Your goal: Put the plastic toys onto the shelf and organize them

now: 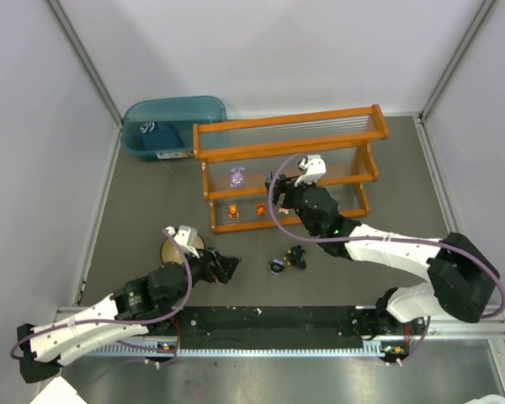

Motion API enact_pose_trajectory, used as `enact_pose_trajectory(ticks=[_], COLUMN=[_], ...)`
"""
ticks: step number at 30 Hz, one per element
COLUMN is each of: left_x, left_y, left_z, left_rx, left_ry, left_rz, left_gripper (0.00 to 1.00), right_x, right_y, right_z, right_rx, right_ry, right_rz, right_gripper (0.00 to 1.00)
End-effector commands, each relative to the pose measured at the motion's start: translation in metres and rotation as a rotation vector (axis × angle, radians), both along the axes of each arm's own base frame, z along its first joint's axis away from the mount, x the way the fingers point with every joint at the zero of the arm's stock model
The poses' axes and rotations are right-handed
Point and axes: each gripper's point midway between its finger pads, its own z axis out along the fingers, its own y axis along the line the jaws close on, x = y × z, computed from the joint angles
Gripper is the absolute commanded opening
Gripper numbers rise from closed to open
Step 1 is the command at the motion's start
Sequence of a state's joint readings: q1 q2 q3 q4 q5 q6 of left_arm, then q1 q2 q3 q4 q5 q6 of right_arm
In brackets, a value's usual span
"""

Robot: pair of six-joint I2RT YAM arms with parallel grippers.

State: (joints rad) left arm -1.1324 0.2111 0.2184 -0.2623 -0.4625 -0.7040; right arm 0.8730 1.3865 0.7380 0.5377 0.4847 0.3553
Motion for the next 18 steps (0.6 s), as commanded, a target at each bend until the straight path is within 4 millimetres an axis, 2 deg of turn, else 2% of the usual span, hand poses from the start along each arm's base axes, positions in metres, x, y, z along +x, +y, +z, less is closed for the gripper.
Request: enact_pose_trajectory(ticks=[1, 2, 3, 4, 5, 6, 7, 9, 10, 12, 13, 15, 16, 17, 18], left_x=[0.002, 0.001, 0.001, -0.001, -0.001, -0.002, -0.006, -0.009, -0.011, -0.011, -0.010, -0.008, -0.007, -0.006, -0.007], left_y=[0.003, 0.002, 0.001, -0.003, -0.005, -0.008, -0.016, -0.023, -0.030, -0.040, -0.044, -0.053, -0.056, -0.061, -0.065], left_z=[0.018, 0.018, 0.018, 0.018, 0.018, 0.016, 0.013, 0.007, 0.000, 0.003, -0.005, 0.000, -0.009, -0.006, -0.014], left_rx=[-0.019, -0.017, -0.013, 0.004, 0.011, 0.025, 0.044, 0.054, 0.069, 0.037, 0.056, 0.019, 0.047, 0.039, 0.053], left_ry=[-0.029, -0.032, -0.036, -0.050, -0.053, -0.058, -0.060, -0.044, -0.026, -0.026, -0.012, -0.009, 0.015, 0.019, 0.057], left_rz=[0.011, 0.005, -0.002, -0.030, -0.044, -0.061, -0.109, -0.140, -0.168, -0.183, -0.189, -0.194, -0.195, -0.196, -0.198], left_gripper=[0.99, 0.99, 0.99, 0.99, 0.99, 0.99, 0.99, 0.99, 0.99, 0.99, 0.99, 0.99, 0.99, 0.99, 0.99], right_x=[-0.013, -0.018, -0.024, -0.029, -0.034, -0.042, -0.046, -0.059, -0.066, -0.076, -0.085, -0.095, -0.100, -0.106, -0.109], right_y=[-0.008, -0.011, -0.016, -0.019, -0.024, -0.031, -0.037, -0.046, -0.053, -0.064, -0.071, -0.079, -0.084, -0.090, -0.094], right_z=[0.036, 0.028, 0.038, 0.040, 0.033, 0.040, 0.039, 0.025, 0.033, 0.024, 0.025, 0.013, 0.007, 0.006, 0.005], right_rx=[0.018, 0.005, 0.022, 0.024, 0.014, 0.020, 0.022, -0.006, 0.019, 0.005, 0.016, 0.016, 0.022, 0.042, 0.051], right_ry=[-0.092, -0.078, -0.094, -0.097, -0.085, -0.091, -0.079, -0.034, -0.040, -0.015, -0.004, 0.024, 0.049, 0.049, 0.052], right_rz=[0.069, 0.079, 0.086, 0.092, 0.091, 0.092, 0.083, 0.087, 0.084, 0.070, 0.074, 0.075, 0.068, 0.070, 0.066], right_gripper=[0.73, 0.74, 0.74, 0.74, 0.75, 0.75, 0.75, 0.75, 0.75, 0.75, 0.75, 0.75, 0.75, 0.75, 0.75])
